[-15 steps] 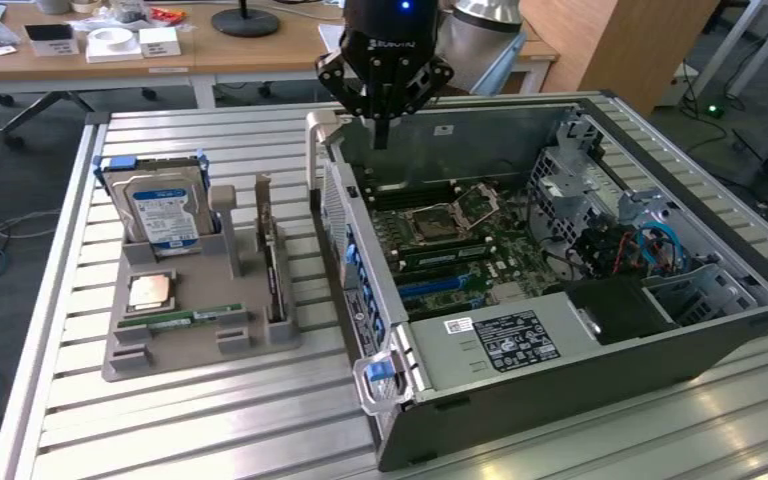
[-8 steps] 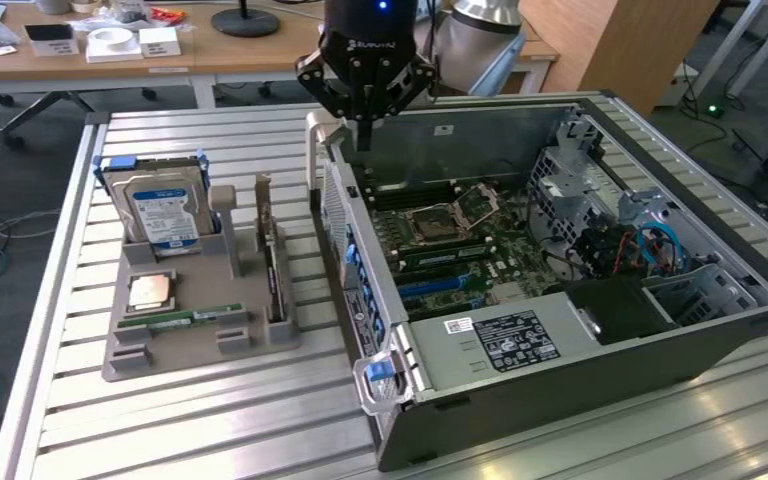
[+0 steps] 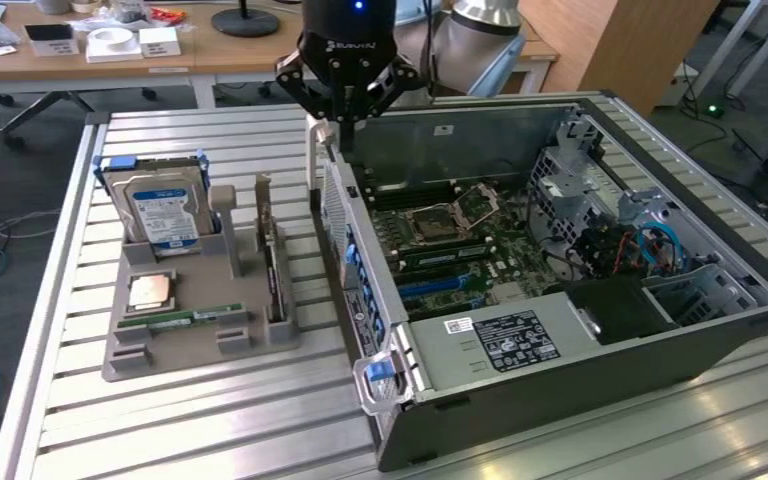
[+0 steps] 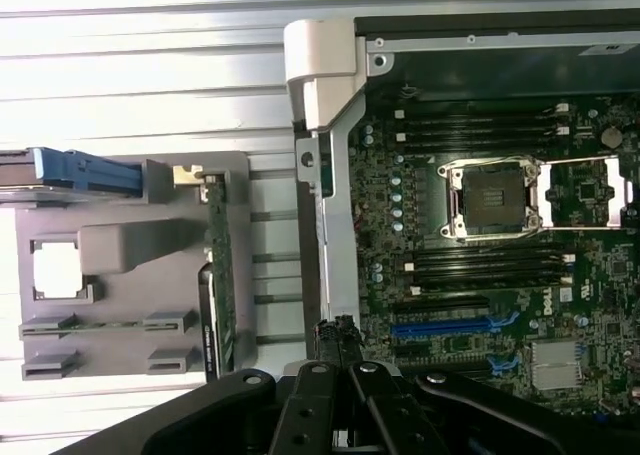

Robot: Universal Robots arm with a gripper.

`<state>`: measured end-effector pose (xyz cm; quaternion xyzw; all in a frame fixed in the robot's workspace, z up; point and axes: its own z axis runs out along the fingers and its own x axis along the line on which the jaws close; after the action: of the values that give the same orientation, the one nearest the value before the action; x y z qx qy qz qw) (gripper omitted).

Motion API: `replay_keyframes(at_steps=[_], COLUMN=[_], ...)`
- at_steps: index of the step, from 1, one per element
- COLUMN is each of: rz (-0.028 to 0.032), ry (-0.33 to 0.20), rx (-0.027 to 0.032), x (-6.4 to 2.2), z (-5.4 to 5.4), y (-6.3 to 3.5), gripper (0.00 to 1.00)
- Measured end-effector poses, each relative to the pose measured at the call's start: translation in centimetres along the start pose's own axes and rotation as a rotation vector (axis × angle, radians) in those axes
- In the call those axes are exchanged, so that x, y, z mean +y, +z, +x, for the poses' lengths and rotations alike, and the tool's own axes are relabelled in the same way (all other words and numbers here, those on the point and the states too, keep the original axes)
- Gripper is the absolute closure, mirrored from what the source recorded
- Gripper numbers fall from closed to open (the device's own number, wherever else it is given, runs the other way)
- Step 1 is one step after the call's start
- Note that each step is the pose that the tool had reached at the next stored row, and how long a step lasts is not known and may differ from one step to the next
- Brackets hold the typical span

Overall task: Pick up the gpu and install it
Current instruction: 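Reach for the gpu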

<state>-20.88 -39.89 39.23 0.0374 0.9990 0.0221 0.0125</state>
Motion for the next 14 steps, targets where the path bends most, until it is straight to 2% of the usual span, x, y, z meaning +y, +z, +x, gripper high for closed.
replay_keyframes(at_steps=[9, 14], rz=[0.0001, 0.0], ry=[0.0, 0.0], rx=[0.0001, 0.0], x=[-0.13, -0.17], z=[1.7, 2.3], y=[-0.02, -0.02], gripper=[0.89, 0.89])
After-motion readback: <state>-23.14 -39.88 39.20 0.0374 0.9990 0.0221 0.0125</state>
